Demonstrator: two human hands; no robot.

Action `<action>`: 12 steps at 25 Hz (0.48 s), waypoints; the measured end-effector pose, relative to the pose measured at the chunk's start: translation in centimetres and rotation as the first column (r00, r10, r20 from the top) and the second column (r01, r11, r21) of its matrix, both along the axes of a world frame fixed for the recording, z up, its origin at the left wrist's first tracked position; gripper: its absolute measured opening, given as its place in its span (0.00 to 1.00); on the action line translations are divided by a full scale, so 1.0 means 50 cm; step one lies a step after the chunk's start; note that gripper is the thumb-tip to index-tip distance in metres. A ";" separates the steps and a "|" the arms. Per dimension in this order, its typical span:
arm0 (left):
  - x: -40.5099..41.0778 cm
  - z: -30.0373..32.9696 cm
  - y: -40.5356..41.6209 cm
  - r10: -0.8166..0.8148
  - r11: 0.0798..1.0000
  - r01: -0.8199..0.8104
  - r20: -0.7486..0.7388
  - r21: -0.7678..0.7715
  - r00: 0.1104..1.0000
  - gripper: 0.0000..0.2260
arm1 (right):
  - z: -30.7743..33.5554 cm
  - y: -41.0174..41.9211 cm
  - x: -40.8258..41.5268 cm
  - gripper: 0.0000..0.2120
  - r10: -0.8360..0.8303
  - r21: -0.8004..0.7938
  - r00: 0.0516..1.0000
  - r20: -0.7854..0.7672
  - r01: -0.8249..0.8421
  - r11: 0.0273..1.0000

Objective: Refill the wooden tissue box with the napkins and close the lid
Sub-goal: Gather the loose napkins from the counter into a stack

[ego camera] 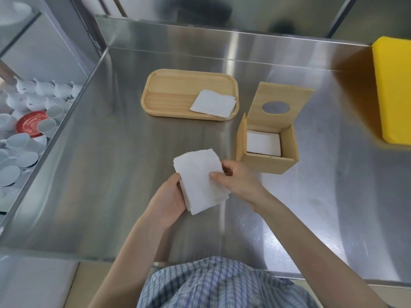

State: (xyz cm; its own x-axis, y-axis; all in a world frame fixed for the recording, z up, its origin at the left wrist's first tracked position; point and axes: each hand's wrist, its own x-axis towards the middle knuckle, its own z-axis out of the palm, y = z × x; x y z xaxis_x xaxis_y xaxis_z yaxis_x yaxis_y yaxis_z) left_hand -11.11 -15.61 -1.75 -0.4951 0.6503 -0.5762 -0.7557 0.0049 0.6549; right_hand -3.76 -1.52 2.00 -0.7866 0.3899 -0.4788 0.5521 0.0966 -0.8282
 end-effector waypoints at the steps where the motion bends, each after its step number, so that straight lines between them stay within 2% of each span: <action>1: 0.003 0.000 0.000 0.010 1.000 -0.010 0.008 -0.016 1.000 0.16 | -0.006 0.001 0.002 0.09 -0.001 0.015 1.000 -0.002 0.001 1.000; 8: 0.006 -0.005 0.001 0.025 0.999 -0.026 0.024 0.033 0.999 0.18 | -0.026 0.001 0.019 0.10 0.023 0.085 0.999 0.027 -0.025 0.996; 12: 0.011 -0.006 0.001 -0.036 0.999 0.037 -0.043 0.003 0.998 0.13 | -0.029 0.004 0.023 0.10 0.041 0.118 0.999 0.016 -0.042 0.992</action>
